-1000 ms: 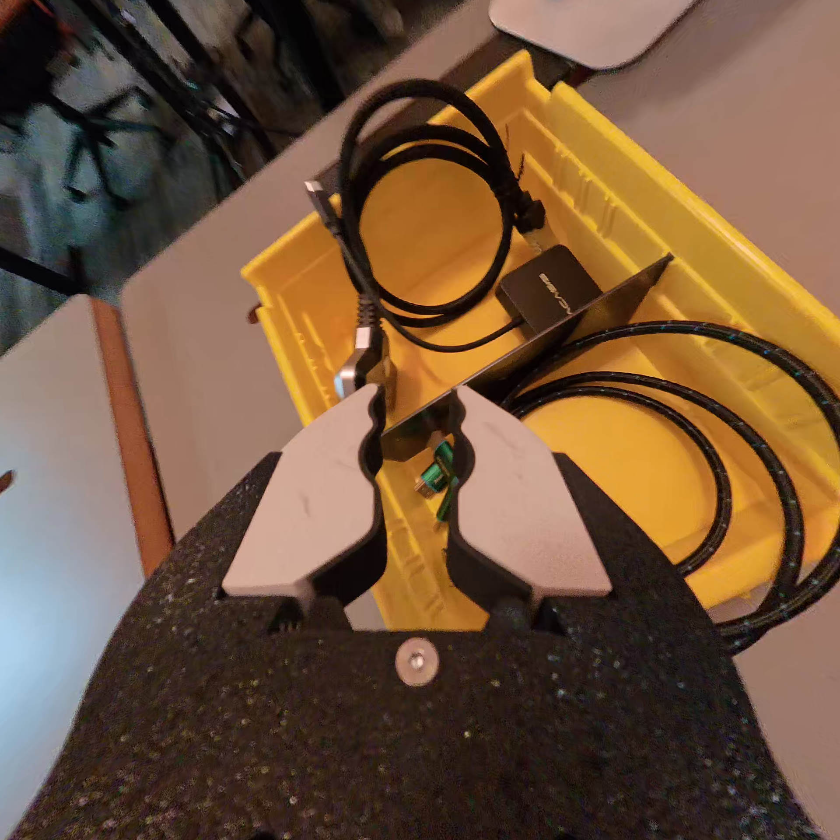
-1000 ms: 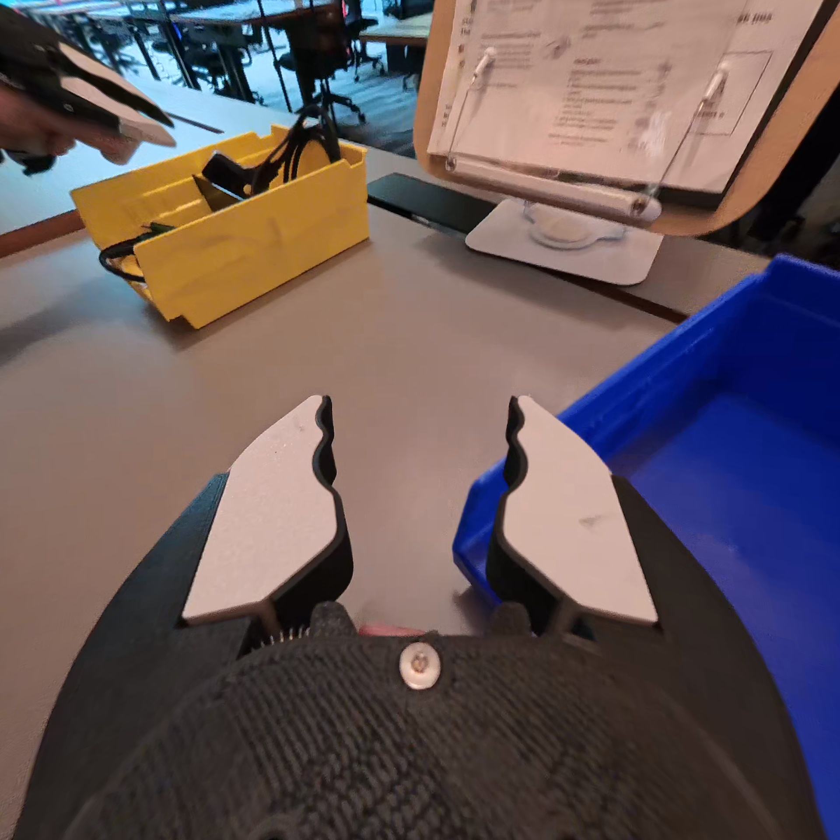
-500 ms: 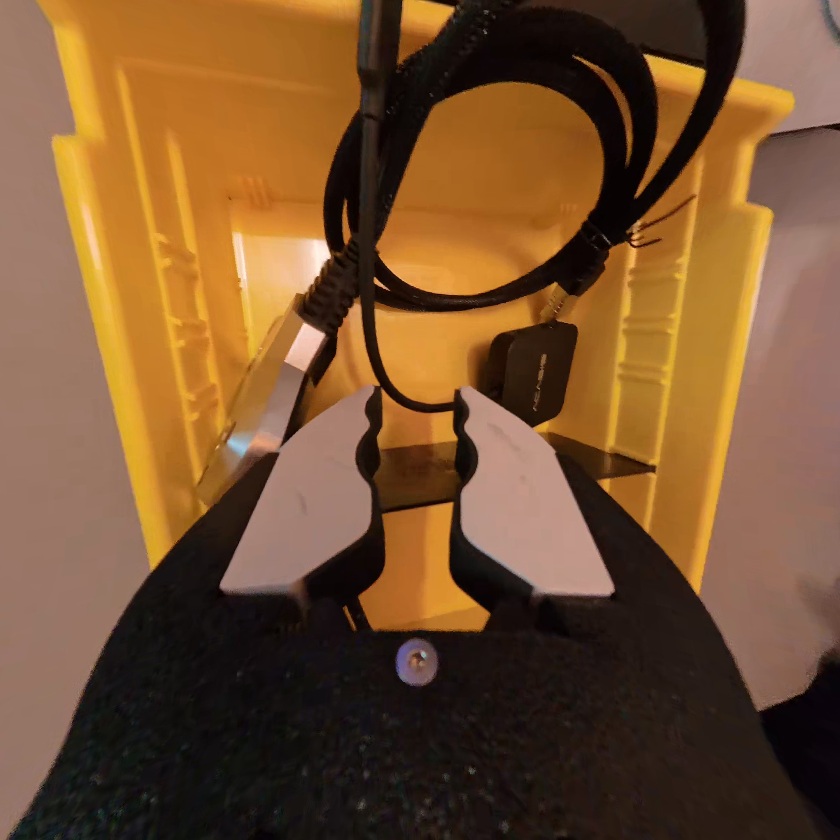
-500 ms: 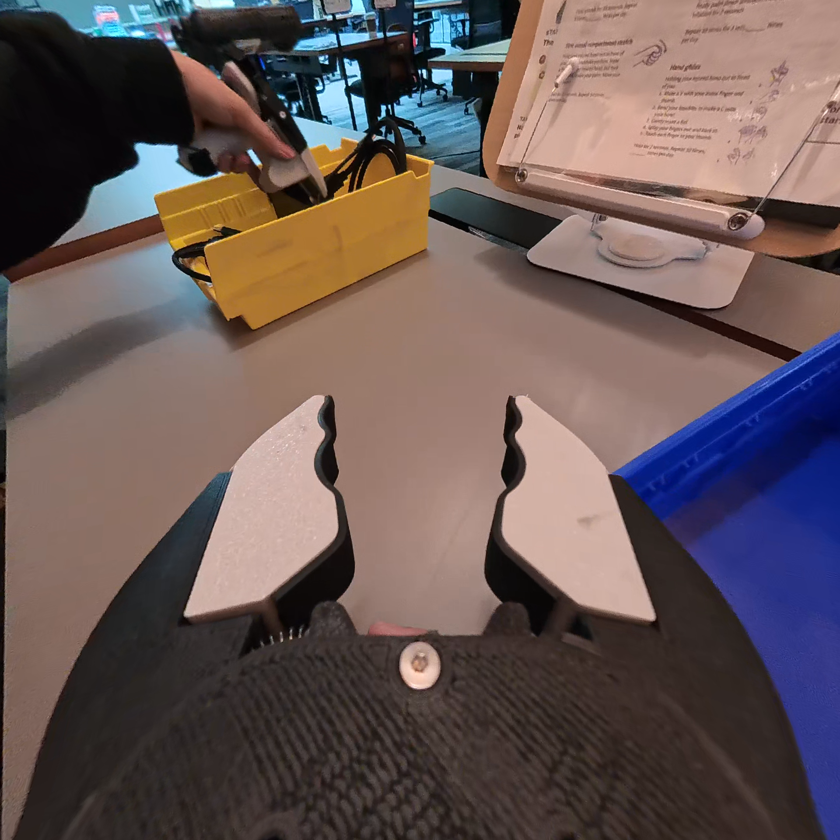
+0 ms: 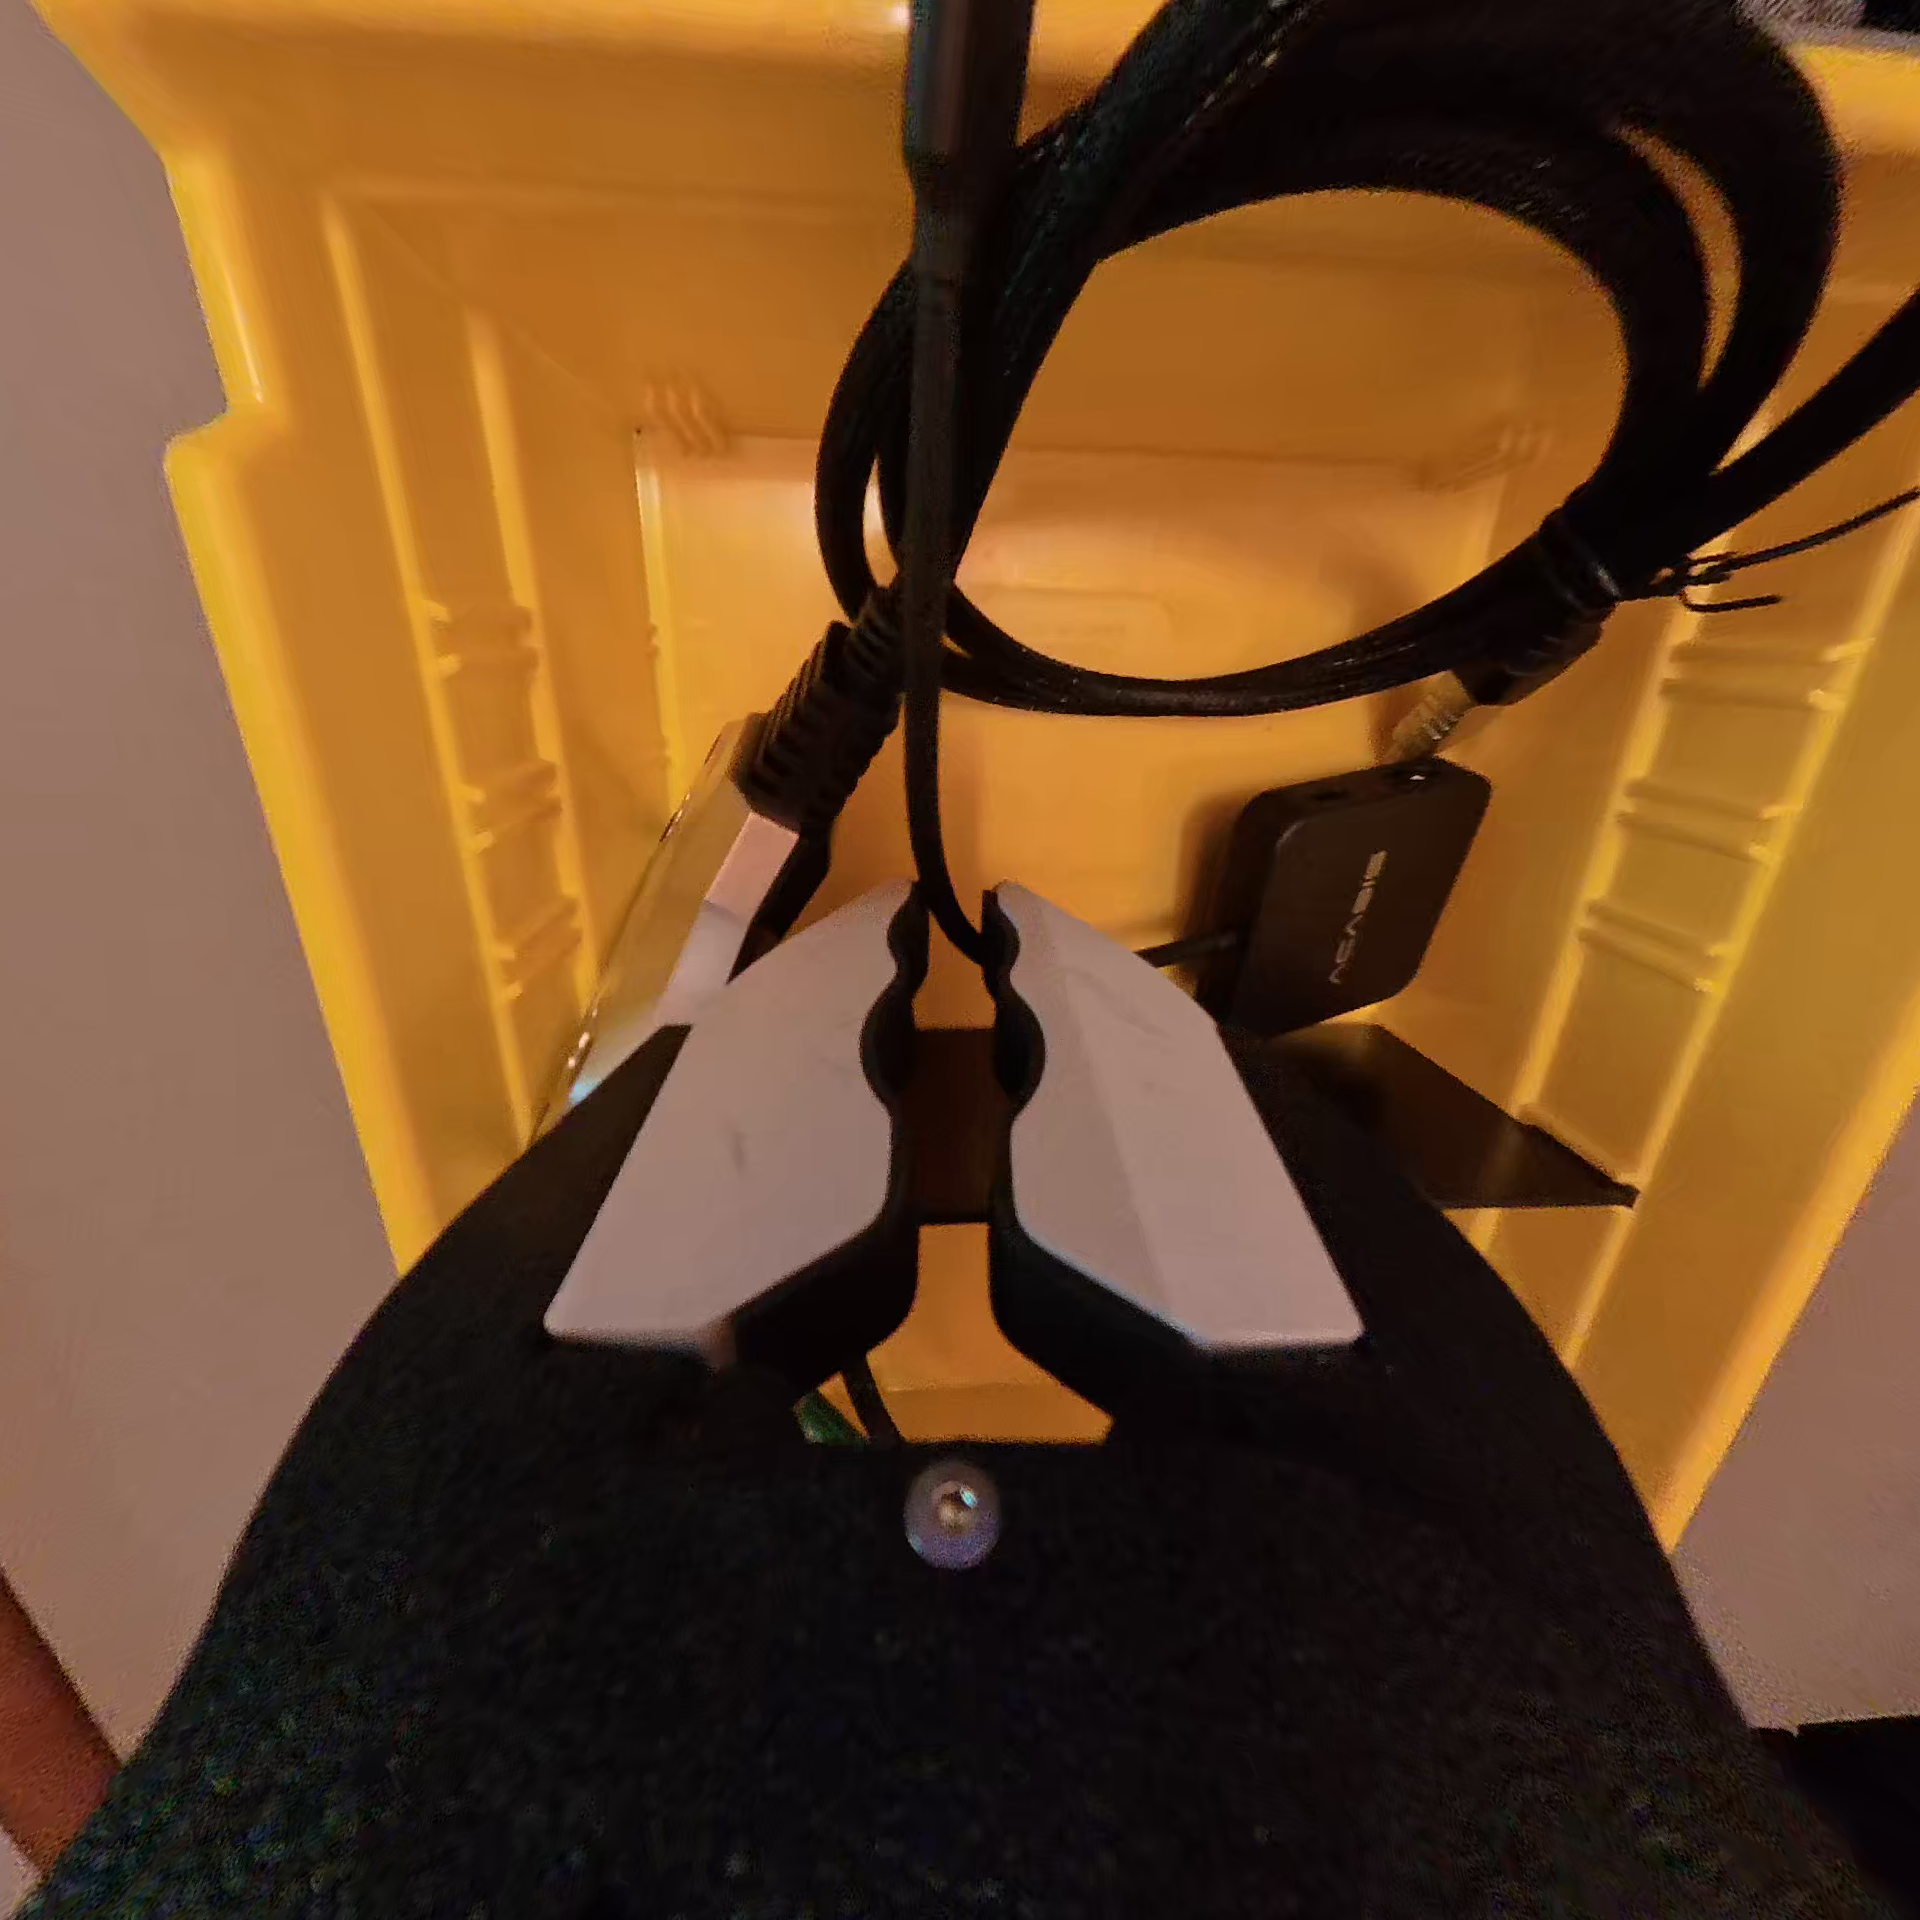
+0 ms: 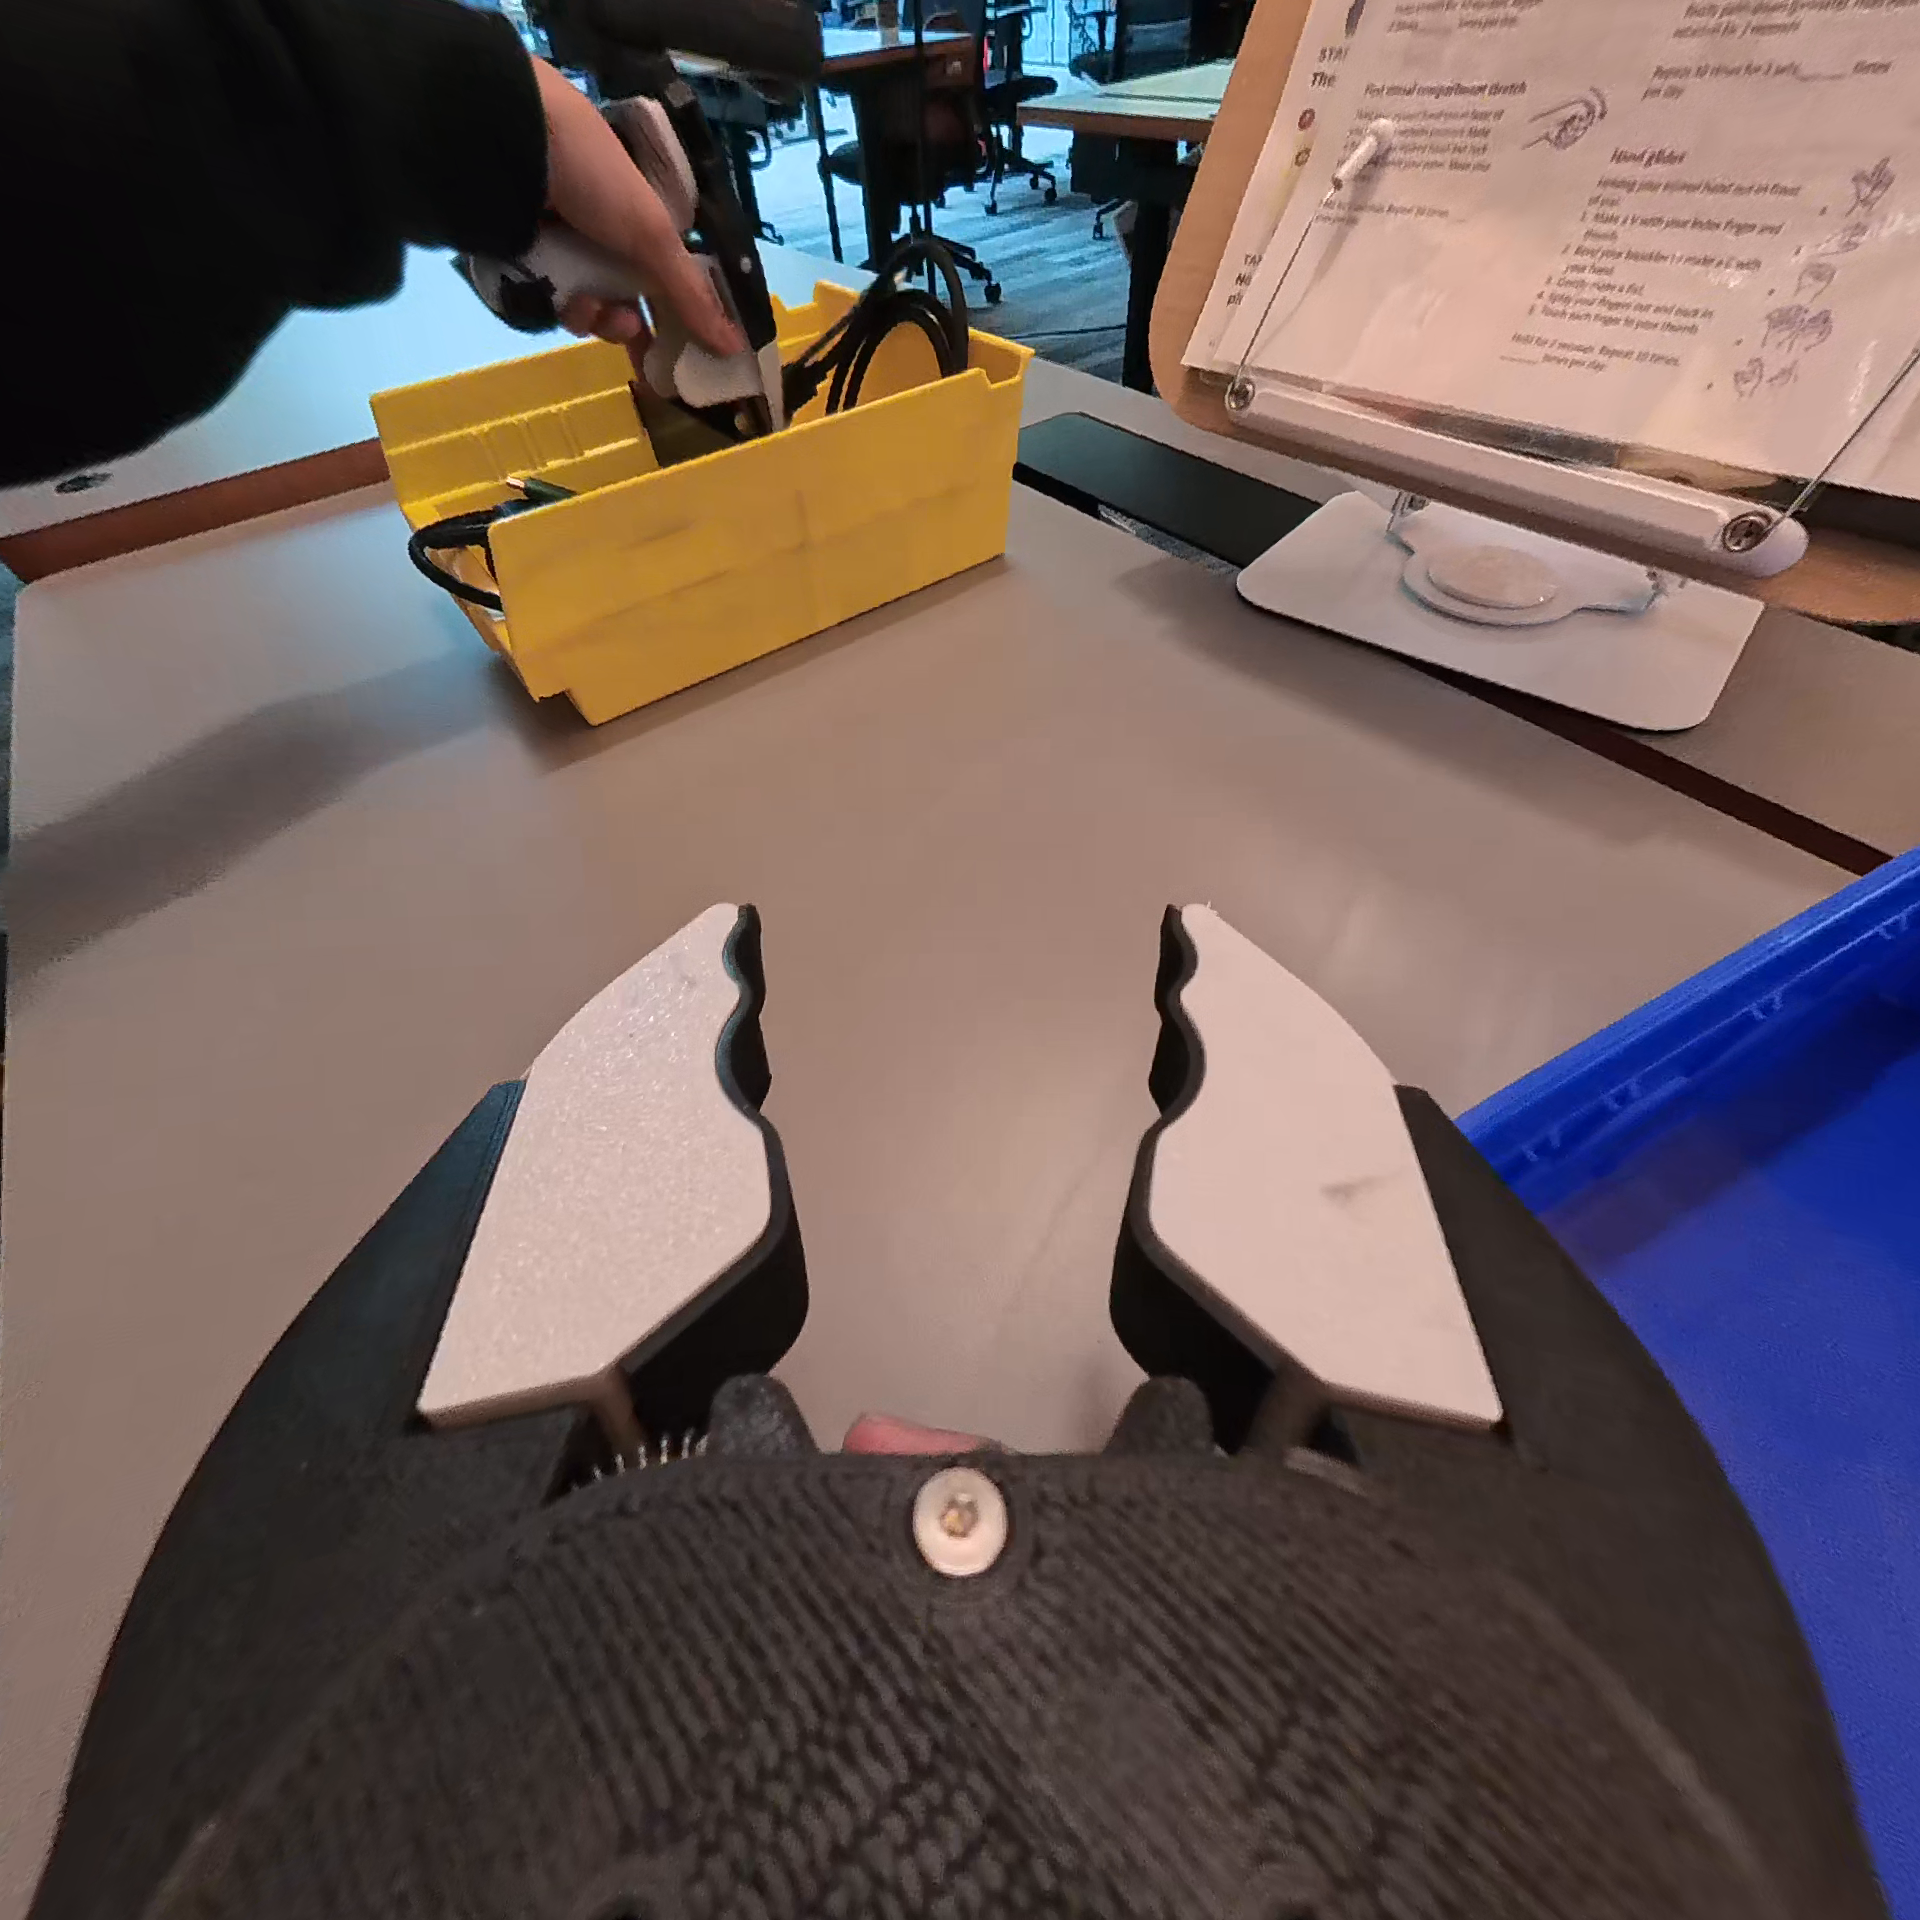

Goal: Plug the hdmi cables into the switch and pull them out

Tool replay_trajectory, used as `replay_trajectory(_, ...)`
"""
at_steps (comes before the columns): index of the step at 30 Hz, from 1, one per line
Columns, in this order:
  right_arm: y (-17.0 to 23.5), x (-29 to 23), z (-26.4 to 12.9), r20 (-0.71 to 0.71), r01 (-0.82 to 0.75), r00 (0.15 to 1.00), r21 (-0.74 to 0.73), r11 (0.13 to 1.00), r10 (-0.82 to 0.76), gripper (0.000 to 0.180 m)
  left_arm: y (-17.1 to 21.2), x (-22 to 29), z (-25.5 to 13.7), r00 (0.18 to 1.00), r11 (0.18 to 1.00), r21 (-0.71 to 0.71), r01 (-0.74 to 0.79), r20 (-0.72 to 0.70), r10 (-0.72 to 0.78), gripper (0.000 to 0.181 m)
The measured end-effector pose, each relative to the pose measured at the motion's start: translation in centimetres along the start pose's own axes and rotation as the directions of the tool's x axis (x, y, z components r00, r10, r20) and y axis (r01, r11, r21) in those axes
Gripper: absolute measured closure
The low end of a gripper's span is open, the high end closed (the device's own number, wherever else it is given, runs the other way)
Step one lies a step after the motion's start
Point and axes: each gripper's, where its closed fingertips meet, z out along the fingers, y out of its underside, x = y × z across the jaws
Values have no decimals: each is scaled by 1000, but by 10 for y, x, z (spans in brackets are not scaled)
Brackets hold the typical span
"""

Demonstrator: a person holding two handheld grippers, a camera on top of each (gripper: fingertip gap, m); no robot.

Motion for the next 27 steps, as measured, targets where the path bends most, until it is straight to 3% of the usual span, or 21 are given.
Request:
replay_trajectory(4, 0, 1, -2, -22, 5, 1000, -8, 1000, -6, 107, -1, 7, -7, 998, 999, 28, -33, -60, 34, 176)
replay_trajectory(7, -4, 1, -5, -38, 21, 999, 6, 1000, -21, 107, -9, 17, -28, 984, 987, 137, -79, -150, 100, 176)
replay_trajectory(11, -11, -3, -5, -36, 13, 999, 39, 999, -12, 108, -15, 37, -70, 931, 953, 289, -90, -315, 183, 177)
replay_trajectory(16, -19, -29, 3, 9, 44, 999, 67, 997, -45, 106, -7, 58, -135, 877, 875, 484, -34, -406, 259, 177)
replay_trajectory(20, -27, -56, 11, 34, 91, 995, 103, 991, -95, 105, 25, 99, -193, 753, 803, 596, 28, -541, 375, 176)
replay_trajectory(23, -32, -79, 19, 100, 50, 993, 151, 987, -66, 106, 66, 137, -216, 636, 786, 617, 46, -625, 453, 176)
replay_trajectory(27, -34, -110, 24, 249, -60, 969, 210, 976, 6, 100, 136, 191, -223, 373, 801, 598, 8, -745, 553, 177)
